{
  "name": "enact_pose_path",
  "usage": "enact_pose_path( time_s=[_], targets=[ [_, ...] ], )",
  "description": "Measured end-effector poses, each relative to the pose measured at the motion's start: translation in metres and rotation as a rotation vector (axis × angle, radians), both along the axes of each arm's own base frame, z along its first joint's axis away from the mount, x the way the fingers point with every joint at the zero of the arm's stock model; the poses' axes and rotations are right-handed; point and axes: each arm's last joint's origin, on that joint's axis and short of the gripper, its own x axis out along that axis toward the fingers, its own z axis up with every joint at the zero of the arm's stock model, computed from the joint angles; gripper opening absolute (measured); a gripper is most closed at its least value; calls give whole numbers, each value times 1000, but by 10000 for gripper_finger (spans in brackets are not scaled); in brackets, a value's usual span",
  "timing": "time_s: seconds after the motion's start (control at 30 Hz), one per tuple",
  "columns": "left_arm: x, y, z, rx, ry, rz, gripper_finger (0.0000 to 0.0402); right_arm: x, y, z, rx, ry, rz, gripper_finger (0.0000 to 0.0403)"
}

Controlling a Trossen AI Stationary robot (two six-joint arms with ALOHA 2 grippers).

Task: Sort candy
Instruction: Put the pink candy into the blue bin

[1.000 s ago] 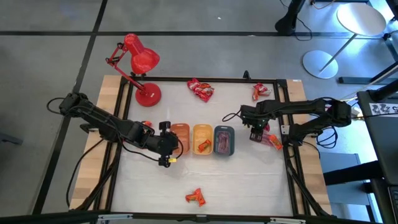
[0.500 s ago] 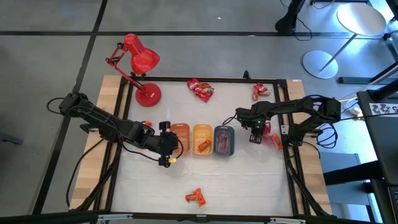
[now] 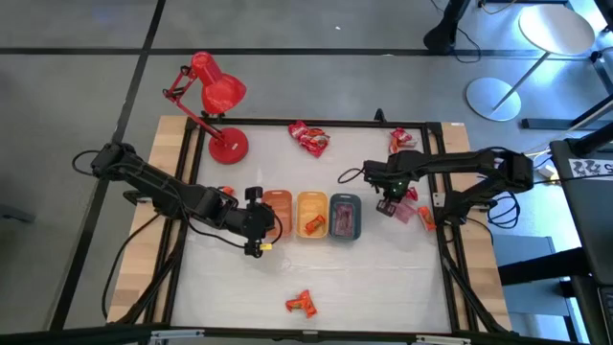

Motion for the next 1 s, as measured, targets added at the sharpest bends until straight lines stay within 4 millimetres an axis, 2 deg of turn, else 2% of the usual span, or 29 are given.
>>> enact_pose_path(
  time_s=[0.33, 0.53, 0.83, 1.0],
  targets=[
    [0, 0, 0, 7, 2, -10, 127, 11, 43, 73, -112, -219, -212, 1],
    [0, 0, 0, 9, -1, -13, 127, 11, 77, 104, -202, -395, -268, 0],
    [0, 0, 0, 7, -2, -12, 127, 24, 126, 130, -225, -764, -253, 0],
    [1, 0, 0, 6, -4, -11, 127, 33, 140, 123, -217, -832, -207, 0]
  ],
)
